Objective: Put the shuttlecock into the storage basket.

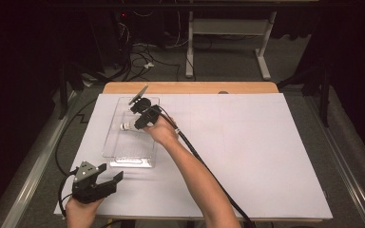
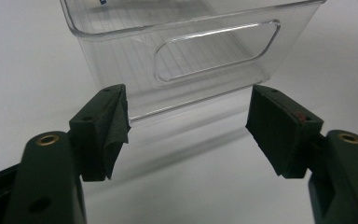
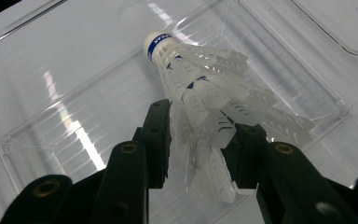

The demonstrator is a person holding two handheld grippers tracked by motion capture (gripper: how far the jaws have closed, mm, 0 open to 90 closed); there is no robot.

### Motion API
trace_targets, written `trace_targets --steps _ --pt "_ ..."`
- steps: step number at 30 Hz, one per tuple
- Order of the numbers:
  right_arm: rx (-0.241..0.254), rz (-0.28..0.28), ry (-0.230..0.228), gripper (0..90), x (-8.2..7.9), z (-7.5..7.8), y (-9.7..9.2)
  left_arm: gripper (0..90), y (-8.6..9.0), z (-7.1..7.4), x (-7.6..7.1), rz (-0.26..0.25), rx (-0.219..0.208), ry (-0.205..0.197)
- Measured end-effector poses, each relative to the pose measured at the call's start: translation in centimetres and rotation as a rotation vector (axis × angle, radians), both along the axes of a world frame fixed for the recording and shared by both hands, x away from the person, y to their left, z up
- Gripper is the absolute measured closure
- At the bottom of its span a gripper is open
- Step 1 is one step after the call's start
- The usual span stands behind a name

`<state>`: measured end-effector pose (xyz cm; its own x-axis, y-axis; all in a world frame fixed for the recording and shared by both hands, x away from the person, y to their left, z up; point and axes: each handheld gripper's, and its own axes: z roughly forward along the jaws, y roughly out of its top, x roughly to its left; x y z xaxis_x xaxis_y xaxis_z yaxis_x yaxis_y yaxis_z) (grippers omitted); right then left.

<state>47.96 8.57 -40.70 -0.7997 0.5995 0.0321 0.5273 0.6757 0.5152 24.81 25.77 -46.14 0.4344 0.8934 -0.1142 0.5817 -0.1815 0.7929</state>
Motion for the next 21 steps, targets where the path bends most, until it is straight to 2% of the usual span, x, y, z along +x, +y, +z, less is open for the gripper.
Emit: trace_targets --steps 4,13,21 --pt "-0.01 0.005 0.001 66.1 -0.3 0.1 -0.5 30.4 -0.1 0.0 0.0 0.0 0.001 0.003" --pt "0.016 -0.006 0.0 68.5 -0.7 0.7 -2.1 30.4 -0.2 0.0 0.1 -0.002 0.003 0.002" --pt "-0.011 0.029 0.002 85.2 -1.2 1.0 -2.3 30.4 -0.2 0.0 0.1 -0.002 0.005 0.004"
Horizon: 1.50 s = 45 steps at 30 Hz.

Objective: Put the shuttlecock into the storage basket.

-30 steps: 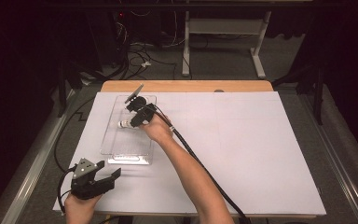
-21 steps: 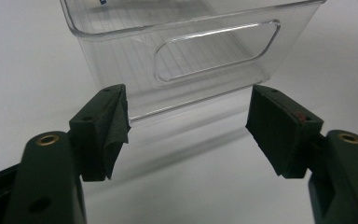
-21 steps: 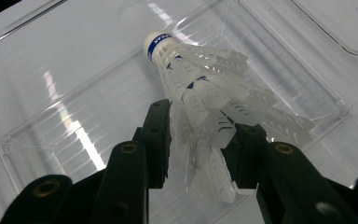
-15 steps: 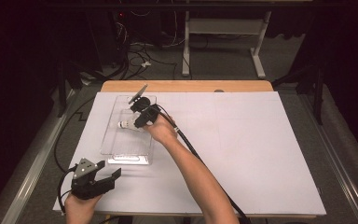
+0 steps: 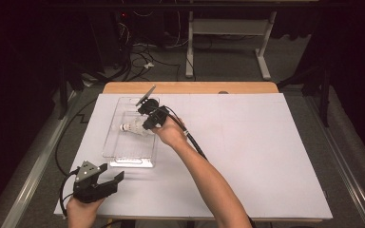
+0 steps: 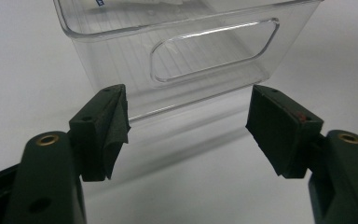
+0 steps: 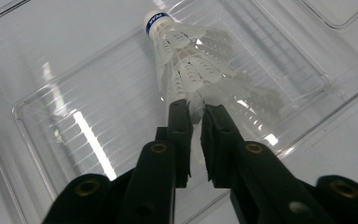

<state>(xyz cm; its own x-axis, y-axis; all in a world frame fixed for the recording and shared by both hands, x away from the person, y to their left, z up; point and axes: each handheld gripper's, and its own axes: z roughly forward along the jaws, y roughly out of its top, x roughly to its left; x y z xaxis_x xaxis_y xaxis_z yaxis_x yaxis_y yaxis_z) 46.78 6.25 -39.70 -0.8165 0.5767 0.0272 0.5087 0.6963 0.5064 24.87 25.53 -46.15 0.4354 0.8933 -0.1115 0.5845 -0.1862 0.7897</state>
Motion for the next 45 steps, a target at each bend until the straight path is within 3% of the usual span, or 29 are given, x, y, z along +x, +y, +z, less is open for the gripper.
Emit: trace_targets --steps 6,12,19,24,45 --pt "-0.003 -0.005 -0.003 89.8 0.3 -0.8 0.5 30.4 0.1 0.0 0.0 -0.001 -0.002 -0.001" --pt "0.003 -0.03 -0.013 85.1 0.8 -1.3 0.4 30.3 0.1 0.0 0.0 -0.003 -0.003 -0.002" --pt "-0.001 -0.042 -0.037 72.0 0.4 -0.5 0.1 30.3 0.0 0.0 0.0 -0.003 0.001 0.0" --pt "-0.002 -0.049 -0.05 67.8 0.2 -0.2 -0.1 30.3 0.0 0.0 0.0 -0.005 0.001 0.002" --pt "0.075 -0.053 -0.079 64.0 -0.4 1.0 -2.6 30.4 0.0 0.0 0.0 -0.002 0.0 0.005"
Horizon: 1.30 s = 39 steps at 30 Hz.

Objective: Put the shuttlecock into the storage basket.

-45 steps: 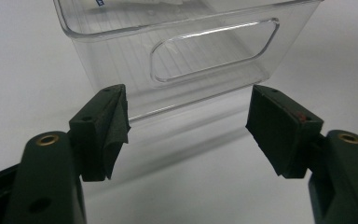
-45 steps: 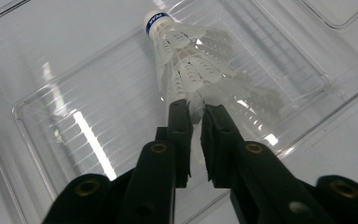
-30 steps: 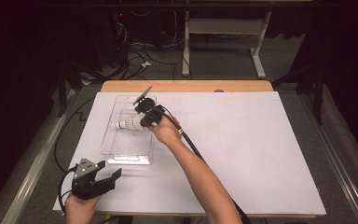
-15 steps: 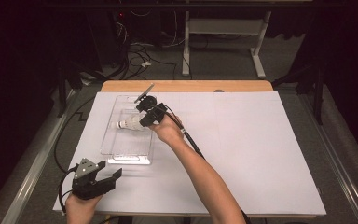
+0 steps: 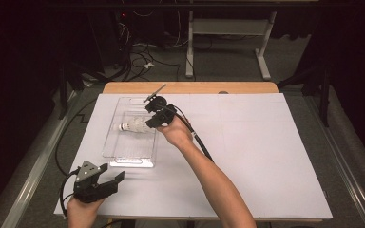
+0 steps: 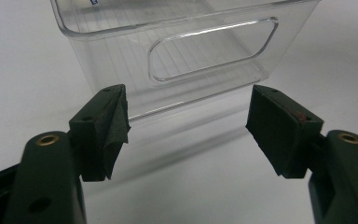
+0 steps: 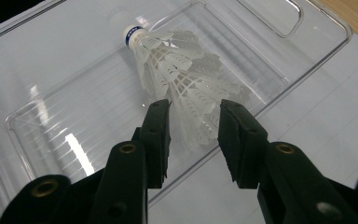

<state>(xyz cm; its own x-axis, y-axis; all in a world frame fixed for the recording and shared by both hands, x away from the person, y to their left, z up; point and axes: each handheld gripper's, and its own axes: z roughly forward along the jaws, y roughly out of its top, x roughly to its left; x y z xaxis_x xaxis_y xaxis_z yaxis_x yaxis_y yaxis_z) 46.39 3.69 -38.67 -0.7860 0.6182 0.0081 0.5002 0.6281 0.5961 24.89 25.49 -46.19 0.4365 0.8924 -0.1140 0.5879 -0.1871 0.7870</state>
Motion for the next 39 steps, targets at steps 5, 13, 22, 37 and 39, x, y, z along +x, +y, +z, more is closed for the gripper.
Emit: trace_targets --steps 5,13,22,37,39 --pt "0.024 -0.013 0.0 63.4 -0.3 0.1 -0.6 30.4 0.1 0.0 0.0 0.003 -0.004 -0.001" --pt "0.06 -0.032 0.016 60.9 0.0 -0.1 -1.7 30.4 0.1 0.0 0.1 0.005 -0.005 0.003" --pt "0.1 -0.043 0.017 58.6 -0.2 0.2 -2.6 30.5 0.1 0.0 0.0 0.006 -0.007 0.004" --pt "0.12 -0.062 0.016 57.2 -0.3 -0.2 -4.2 30.5 0.1 -0.1 0.0 0.006 -0.007 0.005" --pt "0.123 -0.06 0.006 57.3 -0.4 -0.1 -4.4 30.5 0.1 -0.1 0.0 0.007 -0.008 0.005"
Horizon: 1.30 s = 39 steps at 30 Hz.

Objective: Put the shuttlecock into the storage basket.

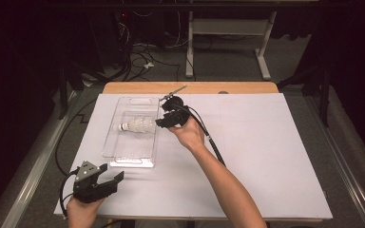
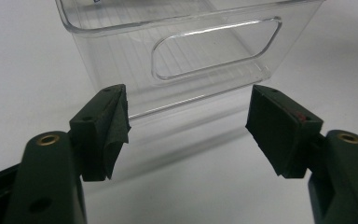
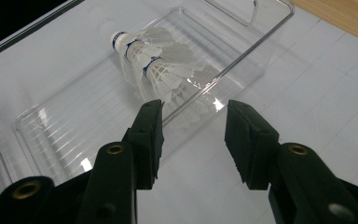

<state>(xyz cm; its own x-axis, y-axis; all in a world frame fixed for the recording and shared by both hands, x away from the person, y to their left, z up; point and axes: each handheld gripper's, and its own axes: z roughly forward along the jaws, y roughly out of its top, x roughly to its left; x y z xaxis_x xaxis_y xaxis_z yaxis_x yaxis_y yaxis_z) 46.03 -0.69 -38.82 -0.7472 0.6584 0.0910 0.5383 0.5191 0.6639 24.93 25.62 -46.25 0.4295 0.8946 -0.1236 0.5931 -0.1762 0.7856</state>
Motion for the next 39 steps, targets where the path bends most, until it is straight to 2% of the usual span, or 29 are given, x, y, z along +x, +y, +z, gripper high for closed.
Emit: trace_targets --steps 39 --pt "0.014 -0.025 -0.007 57.4 -0.6 -0.8 -3.1 30.6 0.0 0.0 0.0 -0.001 -0.001 0.002"
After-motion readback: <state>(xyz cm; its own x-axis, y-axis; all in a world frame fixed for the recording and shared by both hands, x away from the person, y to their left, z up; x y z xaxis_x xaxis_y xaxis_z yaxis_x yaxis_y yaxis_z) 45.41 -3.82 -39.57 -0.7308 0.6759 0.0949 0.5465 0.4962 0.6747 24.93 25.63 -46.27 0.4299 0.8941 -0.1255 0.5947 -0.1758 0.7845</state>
